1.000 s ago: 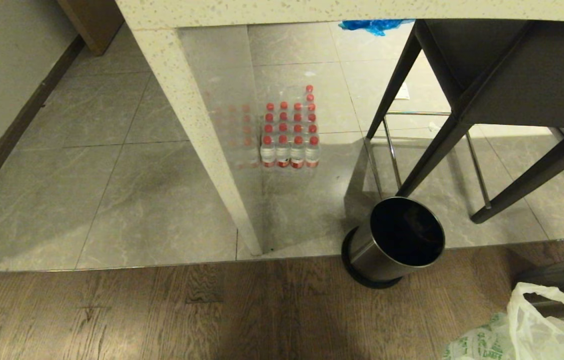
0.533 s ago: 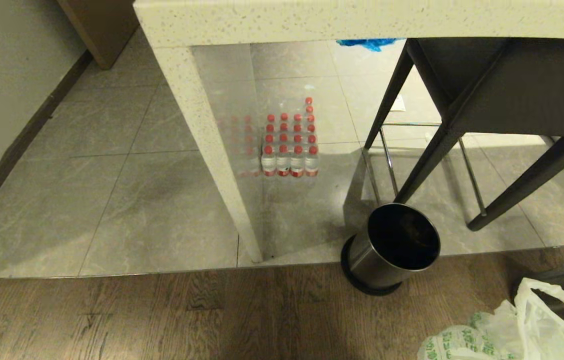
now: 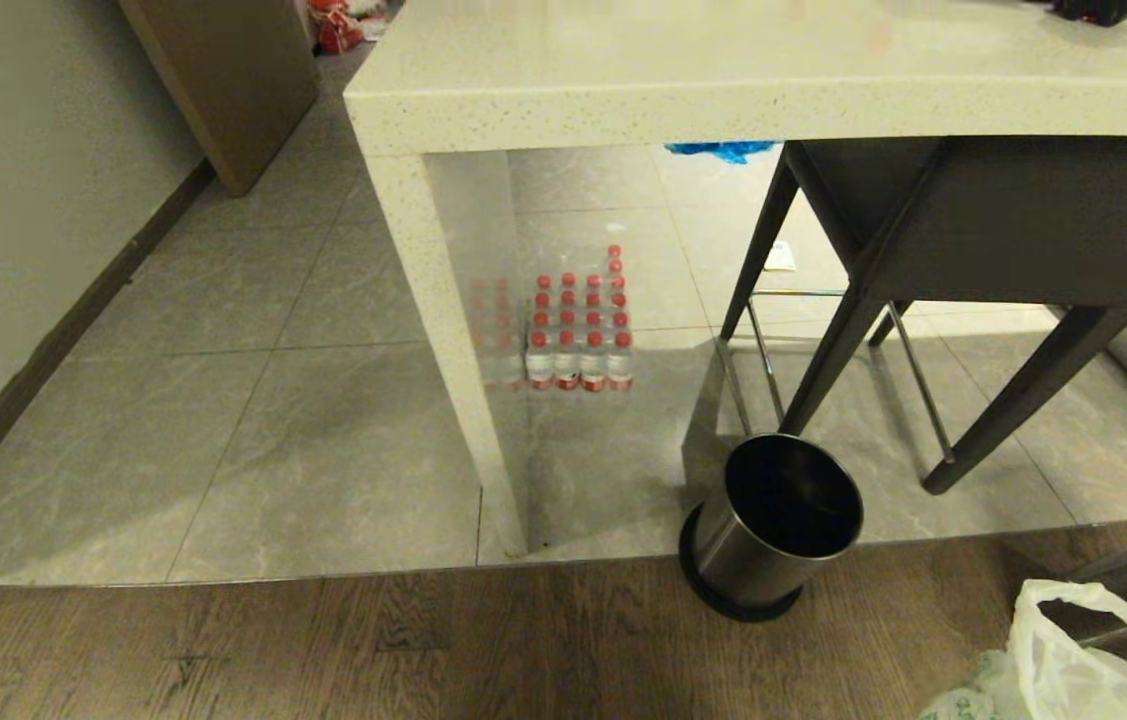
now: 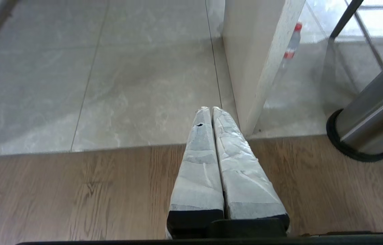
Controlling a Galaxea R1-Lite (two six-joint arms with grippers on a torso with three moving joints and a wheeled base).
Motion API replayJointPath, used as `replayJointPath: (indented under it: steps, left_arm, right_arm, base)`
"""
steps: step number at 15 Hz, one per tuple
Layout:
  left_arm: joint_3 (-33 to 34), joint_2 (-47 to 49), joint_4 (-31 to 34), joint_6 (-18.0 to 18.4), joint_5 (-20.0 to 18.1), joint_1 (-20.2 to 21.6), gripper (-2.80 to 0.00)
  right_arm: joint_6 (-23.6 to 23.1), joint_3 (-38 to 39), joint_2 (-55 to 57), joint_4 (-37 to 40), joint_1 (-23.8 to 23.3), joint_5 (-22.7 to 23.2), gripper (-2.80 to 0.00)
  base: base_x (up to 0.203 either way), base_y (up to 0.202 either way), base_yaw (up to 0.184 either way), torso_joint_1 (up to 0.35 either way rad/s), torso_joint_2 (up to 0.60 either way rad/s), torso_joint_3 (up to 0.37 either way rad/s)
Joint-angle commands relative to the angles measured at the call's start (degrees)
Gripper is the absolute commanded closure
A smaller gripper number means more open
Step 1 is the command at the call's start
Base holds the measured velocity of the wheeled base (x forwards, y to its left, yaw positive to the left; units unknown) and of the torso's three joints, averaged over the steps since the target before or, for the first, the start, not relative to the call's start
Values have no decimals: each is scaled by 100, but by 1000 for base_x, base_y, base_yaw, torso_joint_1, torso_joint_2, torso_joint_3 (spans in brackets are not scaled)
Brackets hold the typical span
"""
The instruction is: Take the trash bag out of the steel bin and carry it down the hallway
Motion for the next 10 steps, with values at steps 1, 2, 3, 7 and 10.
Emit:
replayJointPath:
  steps: [1, 2, 3, 7, 10]
  left_arm:
    - [9, 0, 6, -1, 3, 1, 0]
    - [5, 0, 6, 1, 3, 4, 0]
    - [0, 0, -2, -7, 3, 0, 0]
    - [6, 0, 6, 2, 3, 0, 0]
    - [9, 0, -2, 2, 3, 0, 0]
  right_arm:
    - [-4, 0, 18, -4, -2, -1, 0]
    - [5, 0, 18, -4, -2, 2, 0]
    - [-4, 0, 18, -4, -2, 3, 0]
    - [-4, 0, 18, -4, -2, -2, 0]
    - [-4, 0, 18, -4, -2, -6, 0]
  base:
    - [0, 0, 0, 5, -1, 204]
    - [0, 0, 0, 0, 4, 205]
    - [0, 0, 0, 7, -2, 198]
    - [0, 0, 0, 5, 3, 198]
    - [0, 0, 0, 5, 1, 203]
